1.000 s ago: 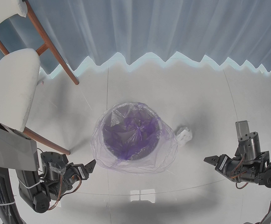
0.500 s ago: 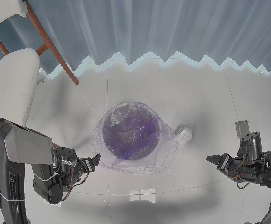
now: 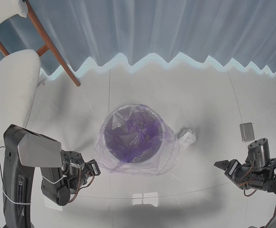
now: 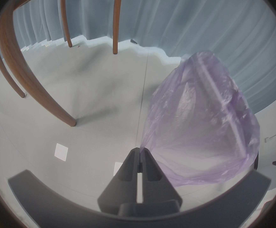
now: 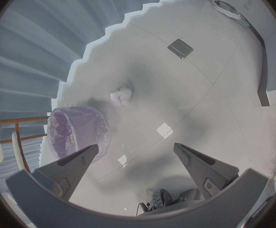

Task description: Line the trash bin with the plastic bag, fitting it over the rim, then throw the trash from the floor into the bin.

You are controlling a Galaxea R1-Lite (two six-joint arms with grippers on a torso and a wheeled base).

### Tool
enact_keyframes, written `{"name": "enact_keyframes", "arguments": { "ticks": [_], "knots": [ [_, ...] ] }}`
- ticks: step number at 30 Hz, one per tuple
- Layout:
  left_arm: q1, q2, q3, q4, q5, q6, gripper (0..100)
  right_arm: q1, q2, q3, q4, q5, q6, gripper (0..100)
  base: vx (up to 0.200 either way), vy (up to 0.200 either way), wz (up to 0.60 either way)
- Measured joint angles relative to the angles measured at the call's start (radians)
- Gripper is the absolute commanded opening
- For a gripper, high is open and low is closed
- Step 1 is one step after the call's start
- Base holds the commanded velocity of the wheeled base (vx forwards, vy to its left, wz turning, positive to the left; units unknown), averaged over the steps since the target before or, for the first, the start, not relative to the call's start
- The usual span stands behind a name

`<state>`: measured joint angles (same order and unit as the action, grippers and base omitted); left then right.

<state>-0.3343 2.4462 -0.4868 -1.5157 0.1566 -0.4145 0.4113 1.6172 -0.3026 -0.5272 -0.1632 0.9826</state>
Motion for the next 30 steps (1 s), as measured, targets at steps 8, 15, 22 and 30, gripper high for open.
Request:
{"name": "enact_keyframes", "arguments": {
  "ticks": [8,15,22,30],
  "knots": [
    [0.005,0.019,-0.054,0.098,0.004,0.004,0,0.001,-0.002,0.012,0.0,0.0,0.038,100,0.0,0.0,0.0],
    [0.001,0.033,-0.072,0.11,0.006,0.009,100,0.007,-0.002,0.013,0.0,0.001,0.039,100,0.0,0.0,0.0],
    [-0.011,0.016,-0.043,0.091,0.014,0.026,100,0.009,-0.002,0.014,0.0,0.0,0.038,100,0.0,0.0,0.0],
    [-0.016,-0.094,0.107,0.0,0.015,0.061,100,0.01,-0.002,0.014,0.0,0.004,0.031,100,0.0,0.0,0.0]
  ]
}}
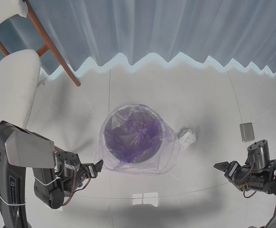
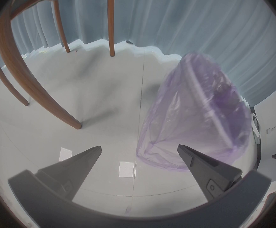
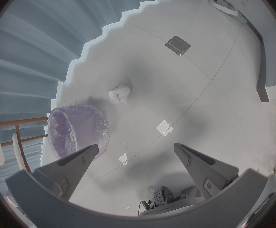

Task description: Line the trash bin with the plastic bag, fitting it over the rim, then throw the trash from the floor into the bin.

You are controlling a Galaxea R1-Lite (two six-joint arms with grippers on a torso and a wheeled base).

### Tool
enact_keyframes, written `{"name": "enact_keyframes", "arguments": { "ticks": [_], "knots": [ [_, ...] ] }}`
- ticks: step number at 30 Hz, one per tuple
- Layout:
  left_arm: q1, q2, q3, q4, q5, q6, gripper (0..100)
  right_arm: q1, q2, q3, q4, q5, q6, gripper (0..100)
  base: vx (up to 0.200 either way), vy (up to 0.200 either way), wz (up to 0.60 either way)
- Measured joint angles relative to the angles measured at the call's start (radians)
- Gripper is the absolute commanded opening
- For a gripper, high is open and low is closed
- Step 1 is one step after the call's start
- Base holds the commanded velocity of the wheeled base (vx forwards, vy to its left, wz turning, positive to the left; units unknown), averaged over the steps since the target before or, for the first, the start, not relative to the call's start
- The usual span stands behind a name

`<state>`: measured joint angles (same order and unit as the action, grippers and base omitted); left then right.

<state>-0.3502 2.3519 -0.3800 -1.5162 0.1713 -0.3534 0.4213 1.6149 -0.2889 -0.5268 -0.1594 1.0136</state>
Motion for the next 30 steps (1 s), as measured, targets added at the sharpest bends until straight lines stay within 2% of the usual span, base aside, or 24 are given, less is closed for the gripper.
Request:
{"name": "enact_keyframes", "arguments": {
  "ticks": [5,12,16,25,30],
  "knots": [
    [-0.014,-0.151,0.103,-0.02,0.0,0.007,100,0.001,0.0,-0.019,0.001,0.018,0.005,100,0.0,0.0,0.0],
    [-0.059,-0.427,0.218,-0.031,-0.002,0.007,100,0.01,0.004,-0.095,0.034,0.079,0.112,100,0.0,0.0,0.0],
    [-0.081,-0.58,0.28,-0.032,-0.005,-0.006,100,0.051,0.017,-0.158,0.074,0.104,0.142,100,0.0,0.0,0.0],
    [-0.091,-0.805,0.356,-0.033,-0.008,-0.017,100,0.154,0.151,-0.465,0.241,0.117,0.247,100,0.0,0.0,0.0],
    [-0.079,-0.871,0.361,-0.033,-0.008,-0.017,100,0.206,0.303,-0.656,0.338,0.089,0.3,100,0.0,0.0,0.0]
  ]
}}
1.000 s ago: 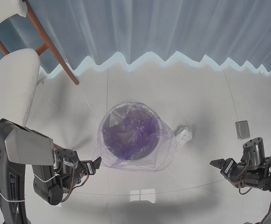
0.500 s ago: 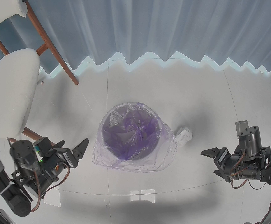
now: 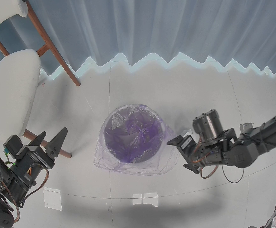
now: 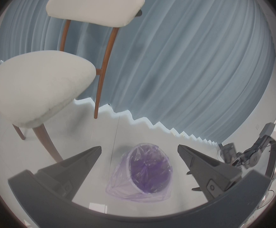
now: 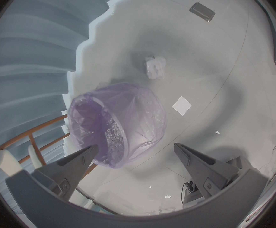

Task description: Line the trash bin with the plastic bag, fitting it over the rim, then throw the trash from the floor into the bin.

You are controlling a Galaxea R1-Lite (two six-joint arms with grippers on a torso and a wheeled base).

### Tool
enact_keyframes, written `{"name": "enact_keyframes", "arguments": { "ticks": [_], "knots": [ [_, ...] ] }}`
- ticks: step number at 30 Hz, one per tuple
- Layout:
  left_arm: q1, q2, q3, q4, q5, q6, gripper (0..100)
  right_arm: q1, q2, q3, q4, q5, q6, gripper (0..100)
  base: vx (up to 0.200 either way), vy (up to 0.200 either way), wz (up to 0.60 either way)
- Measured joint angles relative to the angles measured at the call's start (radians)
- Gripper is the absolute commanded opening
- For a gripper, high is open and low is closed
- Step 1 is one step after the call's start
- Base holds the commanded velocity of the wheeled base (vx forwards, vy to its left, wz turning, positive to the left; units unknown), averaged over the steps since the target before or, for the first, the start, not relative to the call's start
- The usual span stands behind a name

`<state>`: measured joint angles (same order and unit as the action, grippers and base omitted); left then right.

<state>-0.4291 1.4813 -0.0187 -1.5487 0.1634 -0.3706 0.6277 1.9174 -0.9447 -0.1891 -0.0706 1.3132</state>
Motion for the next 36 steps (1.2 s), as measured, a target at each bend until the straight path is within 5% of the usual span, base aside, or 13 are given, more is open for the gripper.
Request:
{"name": "enact_keyframes", "arguments": {
  "ticks": [13,26,27,36],
  "knots": [
    [0.035,-0.066,0.001,0.015,0.005,0.003,100,0.058,0.26,-0.322,0.062,-0.053,0.032,100,0.0,0.0,0.0],
    [0.039,-0.077,0.001,0.047,0.009,0.004,100,0.084,0.386,-0.434,0.089,-0.06,0.029,100,0.0,0.0,0.0],
    [0.039,-0.077,0.001,0.048,0.009,0.004,100,0.088,0.398,-0.447,0.091,-0.062,0.029,0,0.0,0.0,0.0],
    [0.051,-0.081,0.001,0.063,0.009,0.003,100,0.116,0.459,-0.545,0.162,-0.075,0.011,0,0.0,0.0,0.0]
  ]
}}
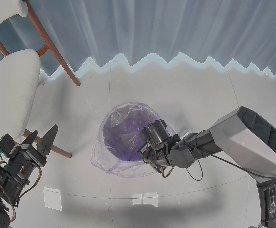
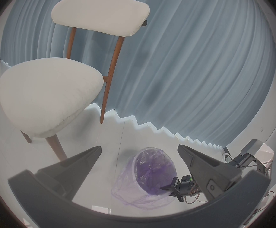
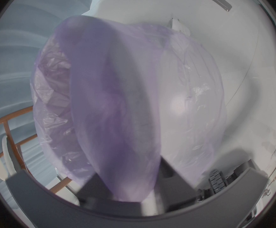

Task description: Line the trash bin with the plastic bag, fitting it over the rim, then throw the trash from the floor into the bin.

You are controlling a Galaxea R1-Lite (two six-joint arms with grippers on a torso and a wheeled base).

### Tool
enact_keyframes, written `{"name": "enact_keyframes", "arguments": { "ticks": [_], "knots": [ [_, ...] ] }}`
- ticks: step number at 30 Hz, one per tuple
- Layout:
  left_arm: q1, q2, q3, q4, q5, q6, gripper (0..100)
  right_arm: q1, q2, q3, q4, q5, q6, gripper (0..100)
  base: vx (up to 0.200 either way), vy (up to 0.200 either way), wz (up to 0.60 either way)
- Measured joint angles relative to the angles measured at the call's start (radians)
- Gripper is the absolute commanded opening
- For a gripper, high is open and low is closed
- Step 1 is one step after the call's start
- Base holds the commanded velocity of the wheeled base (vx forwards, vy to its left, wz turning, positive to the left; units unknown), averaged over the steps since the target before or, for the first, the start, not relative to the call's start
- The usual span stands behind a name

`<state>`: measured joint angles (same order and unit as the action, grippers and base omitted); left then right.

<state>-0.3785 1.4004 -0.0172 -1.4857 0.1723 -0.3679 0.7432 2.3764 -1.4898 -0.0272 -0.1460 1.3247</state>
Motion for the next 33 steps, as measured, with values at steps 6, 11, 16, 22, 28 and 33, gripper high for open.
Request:
{"name": "enact_keyframes", "arguments": {
  "ticks": [6,11,16,22,28,33],
  "knots": [
    [0.019,-0.001,0.0,-0.001,-0.006,-0.012,100,-0.015,-0.02,-0.021,0.073,0.002,-0.157,0,0.0,0.0,0.0],
    [0.024,-0.002,0.0,0.0,-0.007,-0.022,100,-0.051,-0.053,-0.021,0.117,0.004,-0.396,0,0.0,0.0,0.0],
    [0.024,-0.001,0.0,0.0,-0.008,-0.032,100,-0.107,-0.088,-0.019,0.144,0.009,-0.69,0,0.0,0.0,0.0],
    [0.021,0.003,0.0,0.004,-0.005,-0.099,100,-0.169,-0.121,-0.024,0.152,0.064,-0.966,0,0.0,0.0,0.0],
    [0.015,0.005,0.0,0.057,-0.005,-0.179,100,-0.201,-0.127,-0.025,0.073,0.097,-1.079,0,0.0,0.0,0.0],
    [-0.005,0.008,0.0,0.093,-0.011,-0.185,100,-0.208,-0.104,-0.019,0.0,0.101,-1.12,100,0.0,0.0,0.0]
  ]
}}
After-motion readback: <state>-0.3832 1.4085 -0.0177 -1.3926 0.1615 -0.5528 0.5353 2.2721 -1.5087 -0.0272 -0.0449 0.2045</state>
